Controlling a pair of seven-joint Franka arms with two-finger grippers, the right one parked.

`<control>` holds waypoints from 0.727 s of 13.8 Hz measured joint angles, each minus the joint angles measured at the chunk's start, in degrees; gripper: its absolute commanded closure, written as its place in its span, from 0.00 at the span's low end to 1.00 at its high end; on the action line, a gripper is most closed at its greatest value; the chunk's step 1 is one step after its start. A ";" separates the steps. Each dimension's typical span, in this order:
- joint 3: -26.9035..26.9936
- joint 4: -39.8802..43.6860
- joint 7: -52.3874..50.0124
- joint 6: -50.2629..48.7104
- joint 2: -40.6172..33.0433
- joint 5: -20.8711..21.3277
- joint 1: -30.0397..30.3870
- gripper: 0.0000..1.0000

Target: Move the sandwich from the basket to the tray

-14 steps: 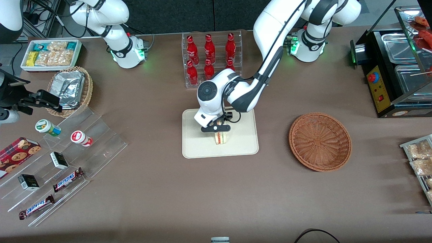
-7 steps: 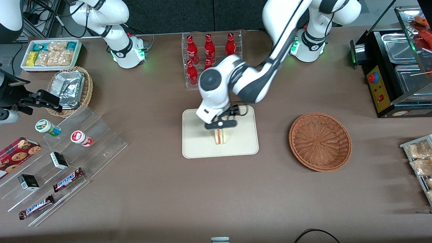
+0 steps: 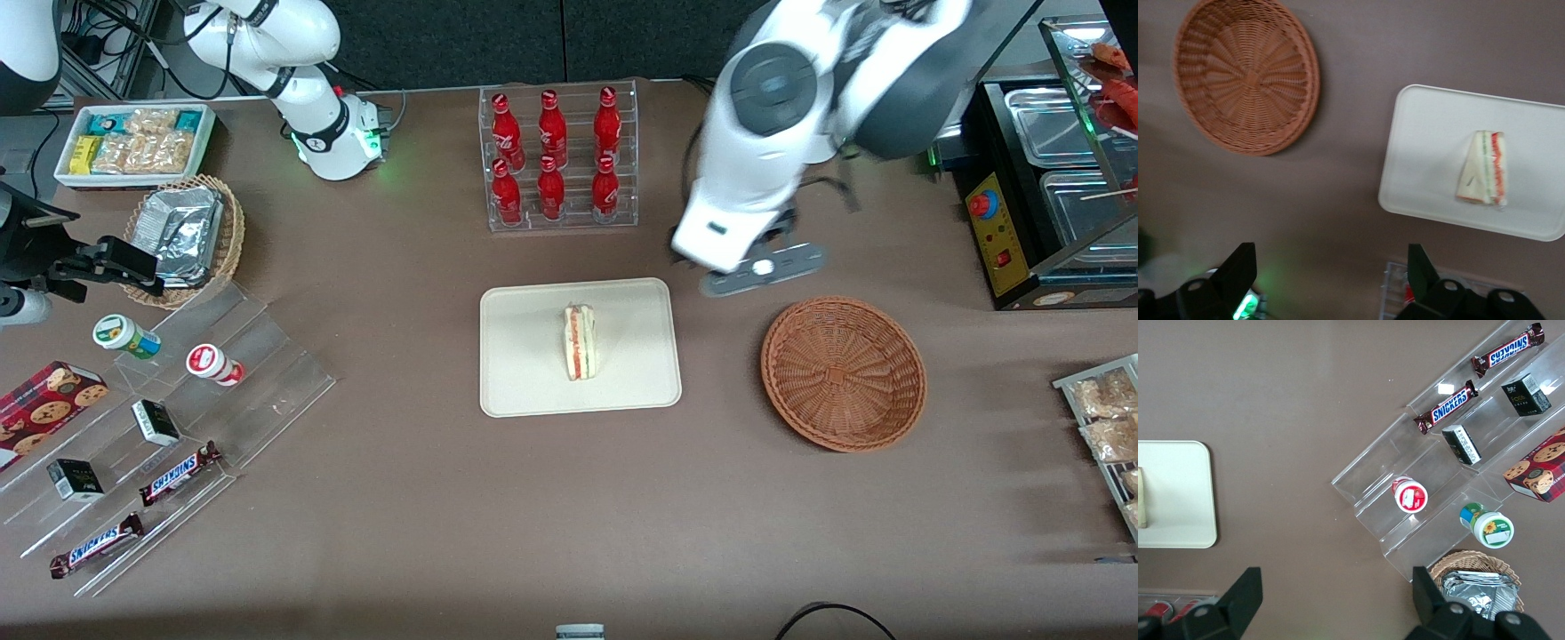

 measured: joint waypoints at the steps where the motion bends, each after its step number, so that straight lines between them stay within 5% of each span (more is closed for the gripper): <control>1: 0.06 -0.16 3.72 -1.58 -1.06 0.01 2.30 0.00; 6: 0.34 -2.18 25.46 -4.85 -5.84 0.02 14.82 0.00; 10: 0.41 -5.46 33.20 -5.09 -11.21 0.69 21.13 0.00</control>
